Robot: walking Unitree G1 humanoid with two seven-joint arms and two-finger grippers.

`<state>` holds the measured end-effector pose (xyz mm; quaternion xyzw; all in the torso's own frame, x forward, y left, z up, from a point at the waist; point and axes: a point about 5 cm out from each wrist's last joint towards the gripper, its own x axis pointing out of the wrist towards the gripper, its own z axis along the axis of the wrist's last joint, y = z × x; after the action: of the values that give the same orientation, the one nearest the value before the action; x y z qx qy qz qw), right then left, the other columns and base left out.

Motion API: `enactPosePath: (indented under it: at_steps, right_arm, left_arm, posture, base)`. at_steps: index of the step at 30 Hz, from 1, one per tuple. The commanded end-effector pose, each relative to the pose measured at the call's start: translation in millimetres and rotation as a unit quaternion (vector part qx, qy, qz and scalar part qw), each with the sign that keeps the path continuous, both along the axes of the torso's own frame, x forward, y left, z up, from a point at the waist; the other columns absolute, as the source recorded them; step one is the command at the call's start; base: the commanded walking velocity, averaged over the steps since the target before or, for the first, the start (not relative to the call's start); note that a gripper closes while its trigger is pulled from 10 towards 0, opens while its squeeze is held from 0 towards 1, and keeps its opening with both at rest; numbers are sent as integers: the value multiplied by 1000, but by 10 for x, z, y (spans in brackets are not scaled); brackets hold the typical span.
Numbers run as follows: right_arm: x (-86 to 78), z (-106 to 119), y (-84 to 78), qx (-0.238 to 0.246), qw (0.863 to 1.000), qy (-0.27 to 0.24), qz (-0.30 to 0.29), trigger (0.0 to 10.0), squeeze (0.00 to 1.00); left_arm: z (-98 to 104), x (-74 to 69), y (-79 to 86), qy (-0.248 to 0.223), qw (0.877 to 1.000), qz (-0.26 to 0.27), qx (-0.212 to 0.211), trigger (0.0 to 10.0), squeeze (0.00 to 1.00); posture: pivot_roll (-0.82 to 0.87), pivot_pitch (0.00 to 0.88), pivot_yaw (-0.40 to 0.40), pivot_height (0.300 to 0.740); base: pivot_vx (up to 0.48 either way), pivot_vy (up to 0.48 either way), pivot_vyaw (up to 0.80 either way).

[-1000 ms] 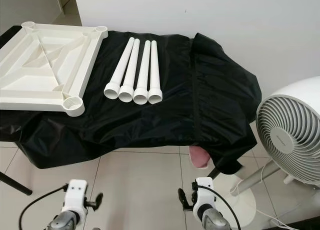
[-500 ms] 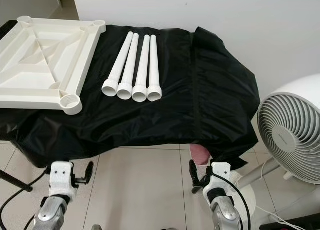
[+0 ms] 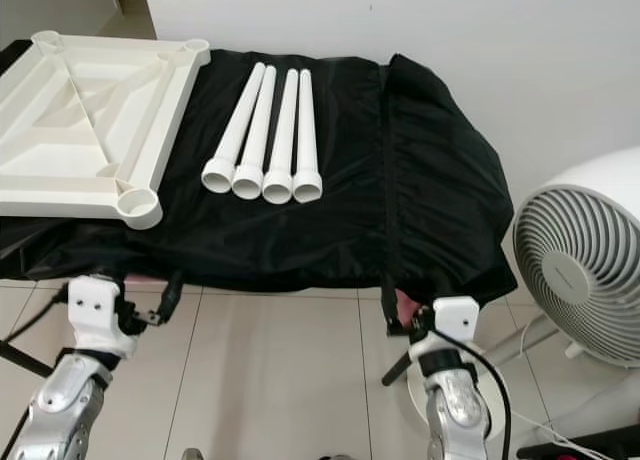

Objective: Building children table

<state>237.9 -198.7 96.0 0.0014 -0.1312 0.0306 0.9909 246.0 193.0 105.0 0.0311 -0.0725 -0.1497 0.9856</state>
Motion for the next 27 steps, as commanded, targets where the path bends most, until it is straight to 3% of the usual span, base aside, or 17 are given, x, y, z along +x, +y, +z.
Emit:
enactPosePath:
  at_steps: [1,3,5,9,12,13,14,15,19,21,23,25,27]
  right_arm:
    - [6,27,-23,11,1000,1,-6,10000,0]
    - [60,135,-31,11,1000,-11,-9,10000,0]
    - [73,160,-37,10,1000,-13,-9,10000,0]
    - [86,219,-97,4,1000,-6,-15,10000,0]
    - [91,252,-134,0,1000,1,-20,10000,0]
    - [103,254,-143,-1,1000,3,-21,10000,0]
    - [103,254,-143,-1,1000,3,-21,10000,0]
    - [111,253,-148,-1,1000,5,-22,10000,0]
    - [126,261,-152,-2,1000,11,-22,10000,0]
    - [124,263,-152,-2,1000,14,-22,10000,0]
    - [130,257,-153,-8,1000,19,-18,10000,0]
    - [154,278,-173,-11,1000,19,-18,10000,0]
    - [163,289,-180,-11,1000,19,-18,10000,0]
  left_arm:
    - [142,37,-35,-24,1000,-18,4,10000,0]
    - [312,69,-16,-40,999,-18,6,10000,0]
    - [357,75,-5,-44,999,-18,9,10000,0]
    - [566,-33,-22,-48,997,-65,6,10000,0]
    - [626,-134,-39,-21,993,-120,-13,10000,0]
    - [583,-231,-53,-4,988,-152,26,10000,0]
    - [583,-231,-53,-4,988,-152,26,10000,0]
    - [548,-298,-62,7,983,-173,57,10000,0]
    - [426,-602,-1,109,958,-255,78,10000,0]
    - [406,-653,22,129,951,-267,93,10000,0]
    - [405,-694,127,168,948,-258,77,10000,0]
    - [567,-658,276,159,958,-234,52,10000,0]
    - [638,-650,322,152,961,-227,46,10000,0]
  posture:
    - [61,53,-34,740]
    - [62,51,-35,740]
    - [62,51,-35,740]
    - [66,55,-40,740]
    - [75,65,-45,740]
    - [85,72,-48,740]
    - [85,72,-48,740]
    - [85,72,-48,740]
    - [104,93,-54,740]
    - [104,93,-54,740]
    - [110,99,-55,740]
    - [116,106,-58,740]
    - [117,105,-57,740]
  base:
    - [0,0,0]
    - [0,0,0]
    - [0,0,0]
    - [0,0,0]
    - [0,0,0]
    - [0,0,0]
    - [0,0,0]
    - [0,0,0]
    - [0,0,0]
    - [0,0,0]
    - [0,0,0]
    - [0,0,0]
    - [0,0,0]
